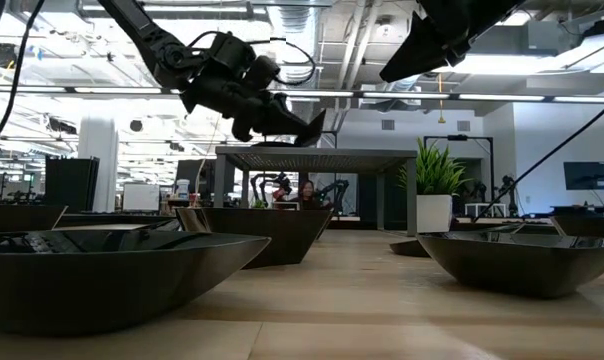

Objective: Pick & Place Mini shaped plates
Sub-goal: Put the drop-shaped plate on the shelf

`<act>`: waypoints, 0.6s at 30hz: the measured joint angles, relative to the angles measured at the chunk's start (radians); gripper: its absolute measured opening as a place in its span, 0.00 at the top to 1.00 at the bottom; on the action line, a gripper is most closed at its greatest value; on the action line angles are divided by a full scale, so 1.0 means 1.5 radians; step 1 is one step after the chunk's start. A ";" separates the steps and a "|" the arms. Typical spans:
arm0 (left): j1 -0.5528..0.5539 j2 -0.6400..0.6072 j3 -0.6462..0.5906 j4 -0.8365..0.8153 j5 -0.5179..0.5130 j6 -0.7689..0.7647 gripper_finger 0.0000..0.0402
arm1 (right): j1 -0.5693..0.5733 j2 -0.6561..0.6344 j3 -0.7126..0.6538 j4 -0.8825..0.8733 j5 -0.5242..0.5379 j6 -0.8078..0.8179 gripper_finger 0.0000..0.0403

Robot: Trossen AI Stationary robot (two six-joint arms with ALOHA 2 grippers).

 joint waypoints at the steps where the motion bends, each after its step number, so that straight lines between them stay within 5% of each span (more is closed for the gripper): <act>1: 0.000 0.000 -0.001 0.000 0.001 0.006 0.98 | 0.000 0.000 0.000 0.000 0.000 0.000 0.72; 18: -0.011 0.000 0.000 0.013 -0.068 0.005 0.86 | -0.032 0.025 -0.001 0.092 -0.013 -0.051 0.72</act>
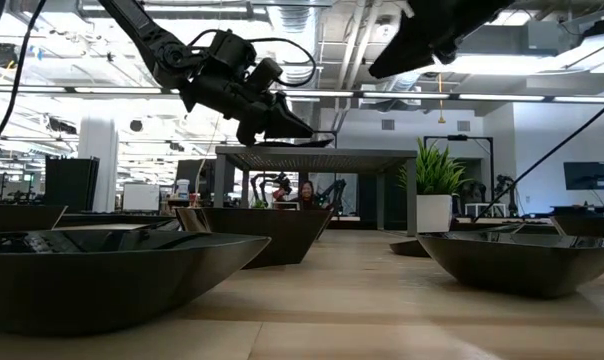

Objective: Pick & Place Mini shaped plates
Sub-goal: Put the drop-shaped plate on the shelf, then adjust the plates

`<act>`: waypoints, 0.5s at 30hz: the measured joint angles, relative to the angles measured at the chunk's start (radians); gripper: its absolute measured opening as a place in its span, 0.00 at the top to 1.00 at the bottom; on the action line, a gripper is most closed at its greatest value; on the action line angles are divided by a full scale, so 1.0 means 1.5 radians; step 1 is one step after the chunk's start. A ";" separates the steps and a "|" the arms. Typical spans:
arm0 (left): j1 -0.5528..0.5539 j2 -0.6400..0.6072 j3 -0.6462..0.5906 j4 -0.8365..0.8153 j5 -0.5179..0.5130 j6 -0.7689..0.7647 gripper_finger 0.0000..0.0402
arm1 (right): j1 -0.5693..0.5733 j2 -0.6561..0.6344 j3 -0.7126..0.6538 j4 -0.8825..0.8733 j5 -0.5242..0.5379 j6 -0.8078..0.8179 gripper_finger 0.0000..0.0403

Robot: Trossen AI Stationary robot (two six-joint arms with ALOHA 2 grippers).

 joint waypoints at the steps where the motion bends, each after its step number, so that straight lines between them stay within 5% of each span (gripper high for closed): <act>1: -0.001 0.000 0.000 0.000 -0.002 0.000 0.85 | -0.009 0.012 0.000 0.024 -0.007 -0.020 0.72; 11: -0.038 -0.055 0.000 -0.007 -0.008 -0.053 0.78 | -0.082 0.137 0.030 0.147 -0.026 -0.196 0.64; 15: -0.048 -0.148 0.001 -0.073 -0.105 -0.084 0.78 | -0.093 0.187 0.067 0.151 -0.024 -0.238 0.55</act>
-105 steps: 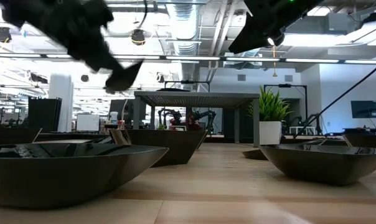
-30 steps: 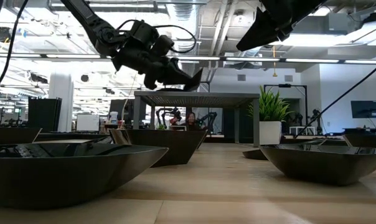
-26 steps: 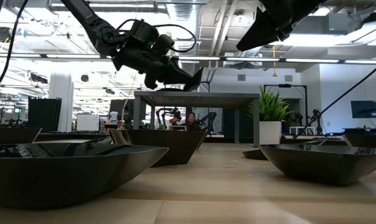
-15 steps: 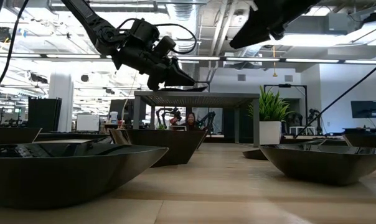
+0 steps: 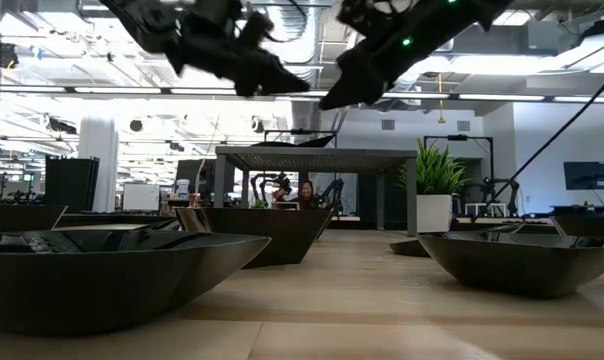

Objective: Pick & Place Mini shaped plates
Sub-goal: Adjust the plates

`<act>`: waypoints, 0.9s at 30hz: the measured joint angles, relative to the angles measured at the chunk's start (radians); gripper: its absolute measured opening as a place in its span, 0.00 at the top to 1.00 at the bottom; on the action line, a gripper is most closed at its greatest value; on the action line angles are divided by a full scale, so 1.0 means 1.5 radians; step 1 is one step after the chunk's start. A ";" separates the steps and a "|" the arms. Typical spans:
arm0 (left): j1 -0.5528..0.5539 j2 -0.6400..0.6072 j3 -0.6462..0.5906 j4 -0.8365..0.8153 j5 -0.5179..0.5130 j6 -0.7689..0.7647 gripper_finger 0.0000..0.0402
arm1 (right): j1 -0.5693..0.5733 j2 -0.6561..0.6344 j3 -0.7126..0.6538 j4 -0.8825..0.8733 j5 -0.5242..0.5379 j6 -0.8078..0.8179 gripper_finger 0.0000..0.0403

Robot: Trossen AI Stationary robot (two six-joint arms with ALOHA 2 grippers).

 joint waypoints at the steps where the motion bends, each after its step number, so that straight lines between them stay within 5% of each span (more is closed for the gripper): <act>1: 0.002 -0.022 0.000 -0.024 -0.035 0.000 0.79 | -0.002 0.013 0.009 0.002 0.002 -0.004 0.53; 4: 0.020 -0.072 0.001 -0.122 -0.099 -0.012 0.79 | -0.014 0.052 0.046 0.004 0.001 -0.006 0.50; 9: 0.060 -0.086 -0.001 -0.264 -0.102 -0.035 0.79 | -0.034 0.113 0.097 -0.006 0.002 -0.043 0.49; 27: 0.087 0.039 -0.001 -0.194 -0.099 0.056 0.61 | -0.076 0.168 0.161 -0.074 0.020 0.010 0.49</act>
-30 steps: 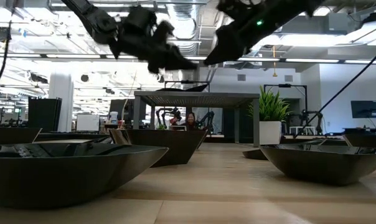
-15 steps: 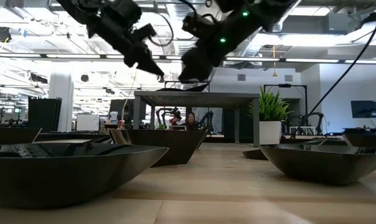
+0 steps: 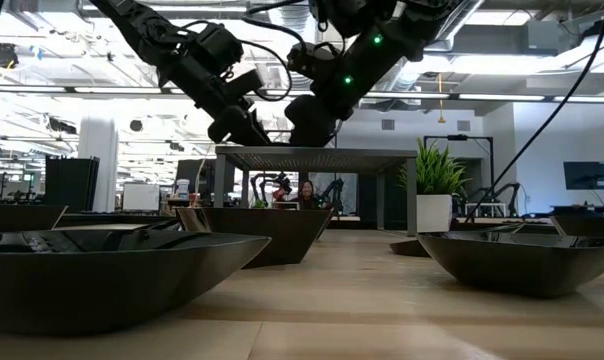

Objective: Pick & Place Mini shaped plates
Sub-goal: Adjust the plates

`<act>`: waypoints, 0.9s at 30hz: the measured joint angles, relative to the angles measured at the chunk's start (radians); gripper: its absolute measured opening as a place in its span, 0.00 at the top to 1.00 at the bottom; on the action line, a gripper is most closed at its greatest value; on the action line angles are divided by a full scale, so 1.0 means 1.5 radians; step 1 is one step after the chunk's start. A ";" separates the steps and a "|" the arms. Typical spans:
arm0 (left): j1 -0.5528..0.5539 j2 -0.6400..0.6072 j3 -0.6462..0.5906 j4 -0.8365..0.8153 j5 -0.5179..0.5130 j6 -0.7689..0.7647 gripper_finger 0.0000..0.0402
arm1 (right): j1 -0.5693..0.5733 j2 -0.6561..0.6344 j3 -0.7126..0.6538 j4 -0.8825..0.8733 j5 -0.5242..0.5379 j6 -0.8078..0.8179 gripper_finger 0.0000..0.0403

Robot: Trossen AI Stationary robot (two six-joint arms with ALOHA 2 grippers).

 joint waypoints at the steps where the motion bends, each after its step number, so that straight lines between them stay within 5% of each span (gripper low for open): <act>1: 0.000 0.000 0.000 0.000 0.000 0.001 0.62 | 0.000 0.000 0.000 -0.001 0.000 0.000 0.49; 14: 0.001 0.001 0.000 0.007 -0.011 0.025 0.98 | 0.004 0.000 0.000 -0.002 0.000 -0.011 0.54; 19: -0.029 -0.039 0.000 -0.039 -0.097 0.016 0.98 | 0.017 0.000 0.001 -0.022 0.003 -0.015 0.54; 27: -0.081 -0.123 0.000 -0.136 -0.107 -0.026 0.98 | 0.039 0.000 0.038 -0.083 0.041 0.006 0.55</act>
